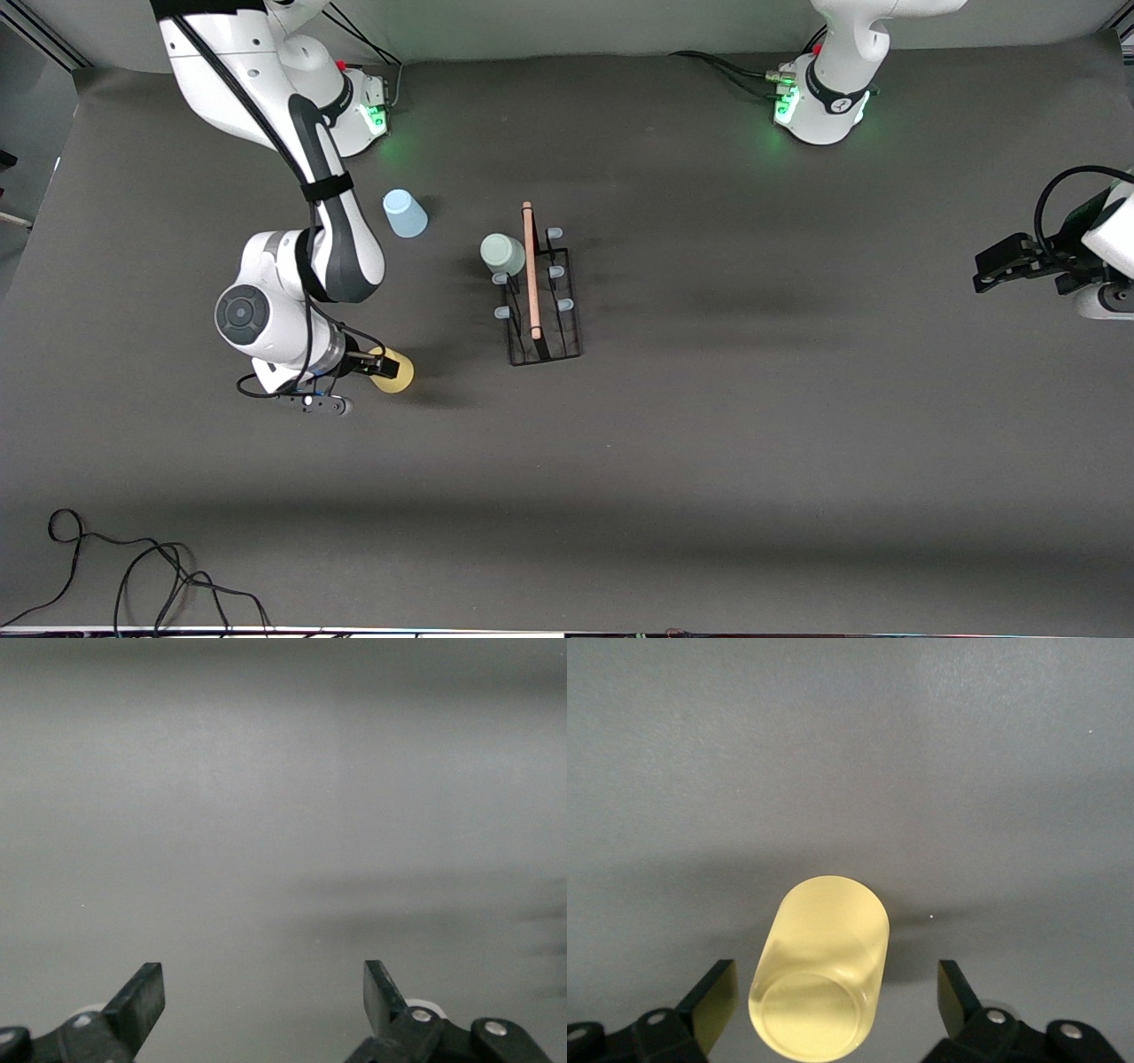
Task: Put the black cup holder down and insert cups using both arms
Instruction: 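Move the right gripper to the yellow cup and grasp it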
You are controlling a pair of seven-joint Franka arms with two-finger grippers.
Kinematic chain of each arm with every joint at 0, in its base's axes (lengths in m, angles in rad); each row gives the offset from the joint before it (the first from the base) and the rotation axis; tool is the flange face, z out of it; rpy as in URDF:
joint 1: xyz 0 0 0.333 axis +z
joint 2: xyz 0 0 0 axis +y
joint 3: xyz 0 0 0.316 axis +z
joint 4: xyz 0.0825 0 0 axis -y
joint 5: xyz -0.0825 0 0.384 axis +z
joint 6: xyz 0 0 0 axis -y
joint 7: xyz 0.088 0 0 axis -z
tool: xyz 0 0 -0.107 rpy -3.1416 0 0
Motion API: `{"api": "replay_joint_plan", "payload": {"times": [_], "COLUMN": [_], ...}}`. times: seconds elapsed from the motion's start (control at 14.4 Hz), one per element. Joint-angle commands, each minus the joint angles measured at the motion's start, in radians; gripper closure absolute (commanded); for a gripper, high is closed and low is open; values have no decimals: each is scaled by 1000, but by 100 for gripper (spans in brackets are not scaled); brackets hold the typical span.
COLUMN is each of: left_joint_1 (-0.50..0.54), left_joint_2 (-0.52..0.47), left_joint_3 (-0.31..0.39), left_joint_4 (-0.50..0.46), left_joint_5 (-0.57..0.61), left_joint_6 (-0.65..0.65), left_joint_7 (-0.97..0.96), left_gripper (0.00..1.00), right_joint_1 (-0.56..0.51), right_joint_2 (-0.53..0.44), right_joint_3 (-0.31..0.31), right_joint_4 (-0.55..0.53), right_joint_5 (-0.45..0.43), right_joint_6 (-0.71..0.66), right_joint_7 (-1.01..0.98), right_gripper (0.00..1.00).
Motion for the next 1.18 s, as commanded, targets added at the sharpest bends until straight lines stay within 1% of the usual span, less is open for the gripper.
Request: {"api": "replay_joint_plan", "payload": {"times": [0.0,0.14,0.28,0.35,0.49,0.69,0.76,0.83,0.9,0.97,1.11], "left_joint_1": [1,1,1,1,1,1,1,1,1,0,0], "left_joint_2": [-11,-11,-11,-15,-23,-37,-41,-51,-52,-52,-55], "left_joint_3": [4,4,4,4,4,6,6,4,4,4,0], "left_joint_4": [-15,-24,-53,-71,-73,-70,-67,-64,-58,-50,-44], "left_joint_5": [12,12,12,13,12,24,38,45,45,45,45], "left_joint_6": [10,21,63,74,61,45,44,38,25,13,-5], "left_joint_7": [12,12,12,15,51,67,69,69,69,69,65], "left_gripper": [0,0,0,0,0,0,0,0,0,0,0], "right_joint_1": [5,6,8,9,22,43,43,43,43,43,51], "right_joint_2": [12,22,38,39,47,56,50,45,41,35,3], "right_joint_3": [0,1,11,14,14,14,14,14,14,14,14], "right_joint_4": [6,4,4,4,3,-13,-19,-25,-27,-27,-27], "right_joint_5": [30,50,78,78,78,79,78,78,78,78,78], "right_joint_6": [4,24,32,32,32,32,32,32,29,27,18], "right_joint_7": [-29,-29,-29,-29,-27,-29,-29,-30,-30,-32,-30], "right_gripper": [0,0,0,0,1,9,18,42,77,100,100]}}
